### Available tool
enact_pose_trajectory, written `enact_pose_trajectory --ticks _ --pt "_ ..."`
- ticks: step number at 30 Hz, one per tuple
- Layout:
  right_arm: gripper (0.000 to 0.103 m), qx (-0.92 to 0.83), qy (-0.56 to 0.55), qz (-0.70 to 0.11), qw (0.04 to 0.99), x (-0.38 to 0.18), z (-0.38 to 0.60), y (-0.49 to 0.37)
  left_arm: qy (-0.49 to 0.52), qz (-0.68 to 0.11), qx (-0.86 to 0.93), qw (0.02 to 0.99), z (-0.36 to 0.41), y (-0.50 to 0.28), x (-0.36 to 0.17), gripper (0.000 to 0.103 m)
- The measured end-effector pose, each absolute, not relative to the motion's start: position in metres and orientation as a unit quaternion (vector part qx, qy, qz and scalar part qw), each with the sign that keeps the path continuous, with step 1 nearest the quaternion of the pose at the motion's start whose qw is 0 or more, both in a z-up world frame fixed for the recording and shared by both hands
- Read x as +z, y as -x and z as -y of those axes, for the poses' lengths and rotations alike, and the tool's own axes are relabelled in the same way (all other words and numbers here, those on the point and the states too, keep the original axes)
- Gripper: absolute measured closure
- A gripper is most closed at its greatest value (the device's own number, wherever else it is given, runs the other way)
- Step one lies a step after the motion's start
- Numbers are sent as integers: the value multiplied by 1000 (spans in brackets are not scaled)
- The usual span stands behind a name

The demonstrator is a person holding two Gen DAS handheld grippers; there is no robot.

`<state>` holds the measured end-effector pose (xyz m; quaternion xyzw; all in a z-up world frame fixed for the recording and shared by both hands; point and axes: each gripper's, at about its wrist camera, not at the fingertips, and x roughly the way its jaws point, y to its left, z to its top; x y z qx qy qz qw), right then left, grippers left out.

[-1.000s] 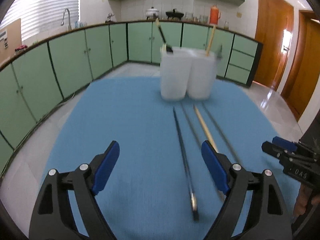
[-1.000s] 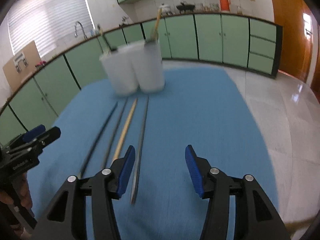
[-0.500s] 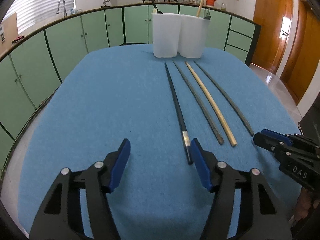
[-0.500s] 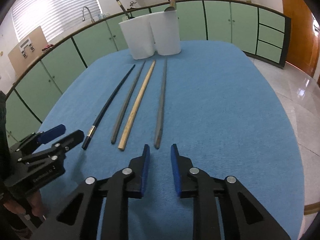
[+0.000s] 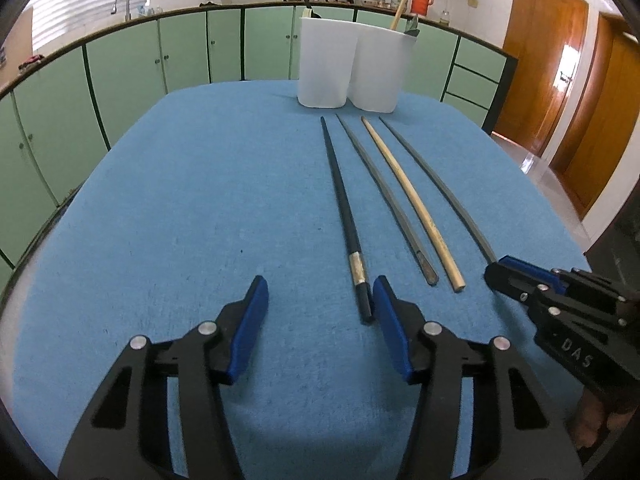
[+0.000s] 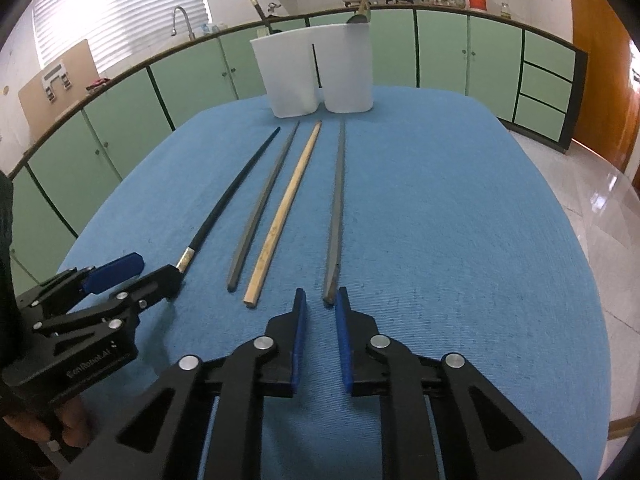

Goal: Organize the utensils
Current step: 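Close the left tool on a black chopstick while the right tool closes on a grey chopstick, then lift both chopsticks and carry them over the white caddy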

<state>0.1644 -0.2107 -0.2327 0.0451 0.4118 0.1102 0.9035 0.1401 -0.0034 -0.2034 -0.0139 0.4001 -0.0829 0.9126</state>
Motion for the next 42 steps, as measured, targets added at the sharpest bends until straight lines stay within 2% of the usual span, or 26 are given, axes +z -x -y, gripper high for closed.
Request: enact_pose_trajectory --ticks 14,21,24,27,29,32,42 --pt "89 113 -55 -413 902 -233 214 -163 24 -408 -97 908 2 -127 -201 51" --pt "89 113 -57 -412 902 -234 215 -164 19 -409 -98 907 7 -126 -203 70" --pt "89 113 -57 -412 902 -234 215 -164 12 -408 -104 907 12 -125 -204 72" --pt "89 113 -59 -411 903 -234 215 -164 5 -407 -103 907 16 -125 -205 82" --pt "89 113 -62 -411 903 -234 216 -164 4 -407 -105 907 19 -126 -206 93" --pt "89 112 -63 -409 904 -235 215 -165 -5 -403 -106 909 24 -126 -208 96" --pt "91 98 -45 -405 908 -236 208 -167 -7 -396 -102 912 25 -126 -209 97"
